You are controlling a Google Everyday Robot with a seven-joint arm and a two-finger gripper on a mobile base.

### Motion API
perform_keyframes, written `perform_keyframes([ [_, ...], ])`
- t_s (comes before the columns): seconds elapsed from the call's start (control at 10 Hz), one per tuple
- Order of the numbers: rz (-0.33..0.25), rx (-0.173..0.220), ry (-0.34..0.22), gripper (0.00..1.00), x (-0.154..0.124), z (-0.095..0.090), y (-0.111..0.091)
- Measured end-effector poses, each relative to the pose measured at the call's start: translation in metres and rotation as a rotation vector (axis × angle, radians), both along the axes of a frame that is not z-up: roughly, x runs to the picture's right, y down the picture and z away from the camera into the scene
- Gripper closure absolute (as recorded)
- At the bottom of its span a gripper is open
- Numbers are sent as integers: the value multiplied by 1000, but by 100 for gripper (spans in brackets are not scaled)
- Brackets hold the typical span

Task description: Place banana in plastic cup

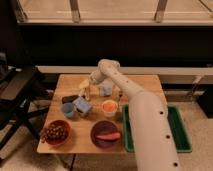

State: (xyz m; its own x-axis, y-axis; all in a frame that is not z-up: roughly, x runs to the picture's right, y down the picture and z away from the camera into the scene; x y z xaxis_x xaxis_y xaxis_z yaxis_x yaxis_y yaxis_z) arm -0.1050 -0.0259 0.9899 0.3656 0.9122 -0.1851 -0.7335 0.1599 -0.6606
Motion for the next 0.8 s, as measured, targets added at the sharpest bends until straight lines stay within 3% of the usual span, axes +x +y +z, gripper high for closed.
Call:
perform_keyframes([
  [0.3, -23, -18, 20, 21, -4, 10, 8],
  [0.8, -48, -39, 47, 66, -3, 11, 17],
])
